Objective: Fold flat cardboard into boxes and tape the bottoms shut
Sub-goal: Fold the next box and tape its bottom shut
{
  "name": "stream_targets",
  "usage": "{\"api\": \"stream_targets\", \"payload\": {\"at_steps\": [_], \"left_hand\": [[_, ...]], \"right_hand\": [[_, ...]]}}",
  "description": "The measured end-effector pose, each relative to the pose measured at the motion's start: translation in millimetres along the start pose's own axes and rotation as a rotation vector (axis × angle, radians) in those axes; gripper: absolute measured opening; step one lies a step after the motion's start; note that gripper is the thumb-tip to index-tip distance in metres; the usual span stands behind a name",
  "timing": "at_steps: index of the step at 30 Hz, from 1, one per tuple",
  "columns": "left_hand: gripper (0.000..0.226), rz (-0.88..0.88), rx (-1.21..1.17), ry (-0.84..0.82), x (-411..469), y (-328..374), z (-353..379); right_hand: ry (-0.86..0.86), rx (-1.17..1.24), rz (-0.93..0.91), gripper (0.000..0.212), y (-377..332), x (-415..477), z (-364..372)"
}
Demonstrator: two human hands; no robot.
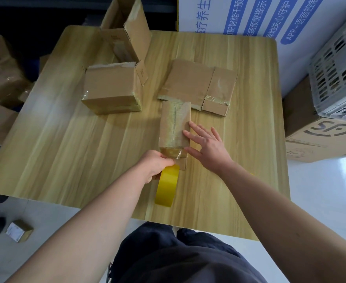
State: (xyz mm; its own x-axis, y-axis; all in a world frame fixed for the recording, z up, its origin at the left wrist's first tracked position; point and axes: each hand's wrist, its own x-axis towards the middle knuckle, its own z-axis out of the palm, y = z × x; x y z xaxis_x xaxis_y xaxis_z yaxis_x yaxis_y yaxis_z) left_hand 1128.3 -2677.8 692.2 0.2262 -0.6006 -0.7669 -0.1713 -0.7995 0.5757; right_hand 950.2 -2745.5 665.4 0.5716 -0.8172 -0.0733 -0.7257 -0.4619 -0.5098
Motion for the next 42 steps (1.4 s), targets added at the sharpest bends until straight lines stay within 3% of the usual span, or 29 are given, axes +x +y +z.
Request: {"api": "stream_targets", "payload": {"at_steps": [3, 7, 10, 14, 18, 23, 31, 37, 40, 42], "left_hand": [[0.024, -0.054, 0.007, 0.018, 6, 4, 2], [0.033, -0.147, 0.365, 0.099, -4, -26, 6], [0.029, -0.158, 0.28, 0.086, -2, -41, -6], [0.017, -0.052, 0.13, 0.081, 2, -32, -23], [0.013, 0.073, 0.166, 0.087, -4, -30, -29], [0.016, 0.106, 0.05, 0.14, -6, -42, -44], [0.012, 0.333, 0.21, 0.22, -11, -32, -73], [0.012, 0.41, 0.226, 0.21, -15, -13, -101], [0.014, 0.446, 0.149, 0.188, -17, 7, -117], [0.015, 0.476, 0.084, 0.17, -20, 25, -124]], "right_hand": [[0.001, -0.013, -0.004, 0.056, -1, 0, -1], [0.01, 0.02, 0.011, 0.055, 4, -2, -2], [0.031, 0.043, 0.009, 0.055, 9, -4, -3], [0.117, -0.016, 0.006, 0.059, 0, -3, 4], [0.232, -0.072, -0.005, 0.06, -8, 3, 8], [0.247, -0.028, -0.12, 0.061, -16, 11, 16], [0.288, -0.044, -0.03, 0.066, -27, 24, 18], [0.196, -0.03, 0.041, 0.072, -36, 19, 8], [0.13, 0.042, 0.097, 0.06, -45, 16, -12], [0.173, 0.147, 0.147, 0.047, -51, 12, -22]]}}
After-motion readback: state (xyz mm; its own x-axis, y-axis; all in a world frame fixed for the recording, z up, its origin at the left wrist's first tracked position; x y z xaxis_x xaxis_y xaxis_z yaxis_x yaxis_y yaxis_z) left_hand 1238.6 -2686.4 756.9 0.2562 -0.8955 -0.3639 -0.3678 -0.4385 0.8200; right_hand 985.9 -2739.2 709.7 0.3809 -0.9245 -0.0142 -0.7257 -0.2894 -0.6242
